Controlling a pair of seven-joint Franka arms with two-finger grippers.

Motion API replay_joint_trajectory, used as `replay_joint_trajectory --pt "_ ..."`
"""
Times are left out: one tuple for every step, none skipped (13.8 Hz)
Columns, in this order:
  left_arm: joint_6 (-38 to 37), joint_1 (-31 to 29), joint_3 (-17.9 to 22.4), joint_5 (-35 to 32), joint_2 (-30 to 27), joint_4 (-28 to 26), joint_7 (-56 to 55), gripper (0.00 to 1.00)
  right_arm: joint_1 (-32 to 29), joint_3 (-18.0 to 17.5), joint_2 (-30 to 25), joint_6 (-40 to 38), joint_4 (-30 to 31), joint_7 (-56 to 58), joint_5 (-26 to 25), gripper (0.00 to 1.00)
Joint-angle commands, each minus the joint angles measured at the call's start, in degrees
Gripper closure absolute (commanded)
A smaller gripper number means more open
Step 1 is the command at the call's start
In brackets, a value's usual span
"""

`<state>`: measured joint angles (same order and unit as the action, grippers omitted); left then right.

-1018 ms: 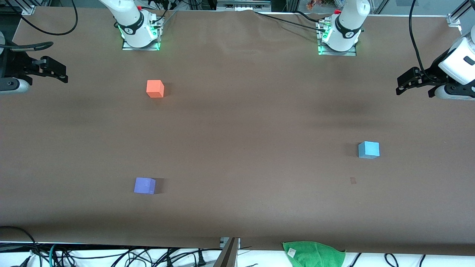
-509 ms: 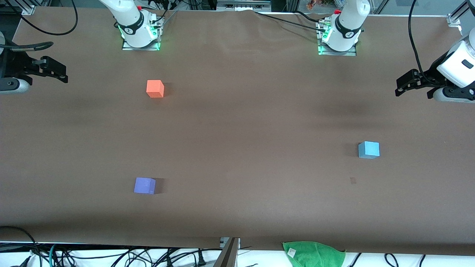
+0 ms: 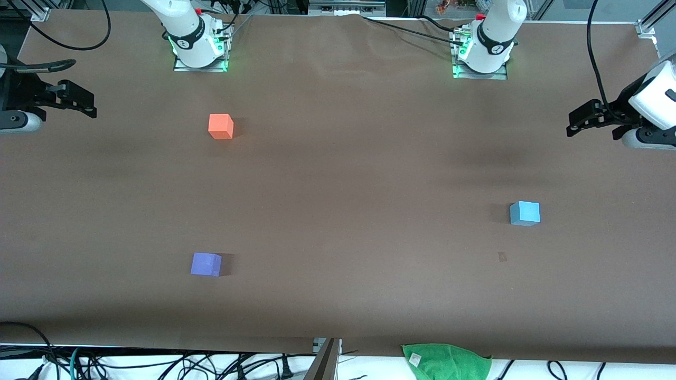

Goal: Place blue block between orange and purple blocks

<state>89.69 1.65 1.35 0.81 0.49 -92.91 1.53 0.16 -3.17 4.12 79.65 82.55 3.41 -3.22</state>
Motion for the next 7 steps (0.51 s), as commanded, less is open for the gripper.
replay_joint_trajectory --pt "-1.5 -0.2 0.0 -0.8 1.3 2.1 0.6 0.0 -0.6 -0.6 0.4 0.5 0.2 -0.6 -0.2 0.0" --pt "-1.5 -0.2 0.0 -0.8 1.4 2.0 0.6 0.0 -0.6 -0.6 0.6 0.5 0.2 -0.6 -0.3 0.0" --pt "-1.5 -0.2 0.0 -0.8 1.9 2.0 0.6 0.0 -0.7 -0.5 0.6 0.5 0.2 -0.6 -0.3 0.0" --pt "-1.5 -0.2 0.0 -0.8 2.9 1.9 0.6 0.0 -0.9 -0.4 0.6 0.5 0.2 -0.6 -0.3 0.0" --pt "-1.5 -0.8 0.0 -0.9 4.5 1.4 0.7 0.0 -0.9 -0.4 0.6 0.5 0.2 -0.6 -0.2 0.0" --pt "-1.4 -1.3 0.1 -1.0 7.0 1.1 0.7 0.0 -0.9 -0.3 0.7 0.8 0.2 -0.6 -0.2 0.0" --pt "-0.5 -1.7 0.1 -1.3 9.8 1.3 0.8 0.0 -0.9 -0.3 0.7 1.2 0.2 -0.5 -0.3 0.0"
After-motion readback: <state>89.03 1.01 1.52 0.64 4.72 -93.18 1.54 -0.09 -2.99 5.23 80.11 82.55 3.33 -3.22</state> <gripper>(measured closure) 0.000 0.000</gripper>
